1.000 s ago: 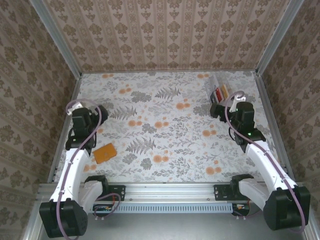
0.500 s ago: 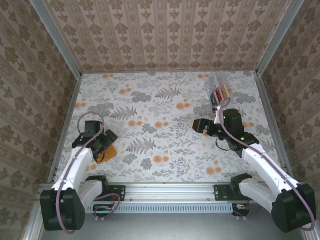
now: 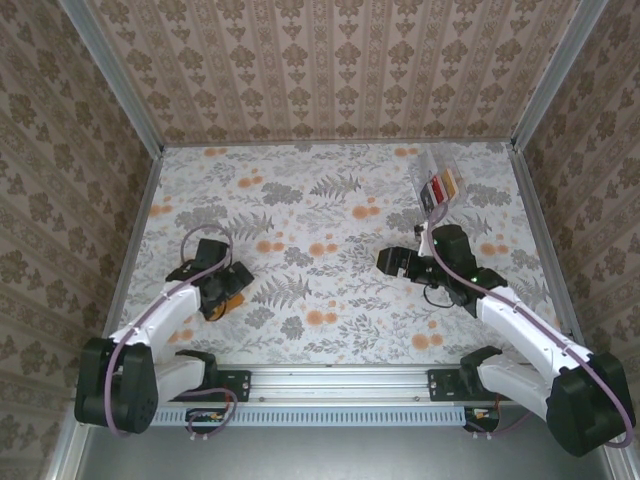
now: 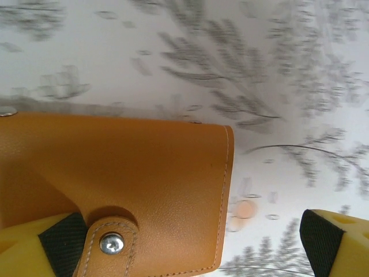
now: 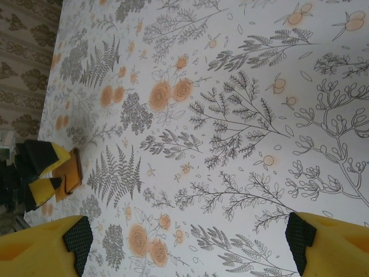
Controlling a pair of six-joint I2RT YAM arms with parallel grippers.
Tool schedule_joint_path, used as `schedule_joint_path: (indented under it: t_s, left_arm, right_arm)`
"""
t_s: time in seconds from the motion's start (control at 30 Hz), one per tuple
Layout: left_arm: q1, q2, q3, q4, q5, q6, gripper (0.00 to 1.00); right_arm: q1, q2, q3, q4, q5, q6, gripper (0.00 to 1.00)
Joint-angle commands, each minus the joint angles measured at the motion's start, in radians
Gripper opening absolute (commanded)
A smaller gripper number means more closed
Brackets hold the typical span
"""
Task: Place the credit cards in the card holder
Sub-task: Move the card holder to the center of the table.
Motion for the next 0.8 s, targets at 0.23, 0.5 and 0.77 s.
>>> schedule_joint_path:
  t_s: [0.23, 0.5, 0.77]
  left_arm:
    - [-0.277, 0.245, 0.140, 0.302, 0.238, -0.249, 1.00]
    - [-0.316, 0.241, 0.308, 0.210, 0.193, -0.116, 0.98]
    - [-0.074, 0.294, 0.355, 0.241, 0.392, 0.203, 1.00]
  right_arm:
    - [0.083, 0.079, 0.010, 0.084, 0.027, 0.049, 0.83]
    - [0.174, 0.136, 0.015, 0.144, 0.094, 0.128, 0.62]
    - [0.341, 0.245, 0.079, 0.181, 0.223, 0.186, 0.49]
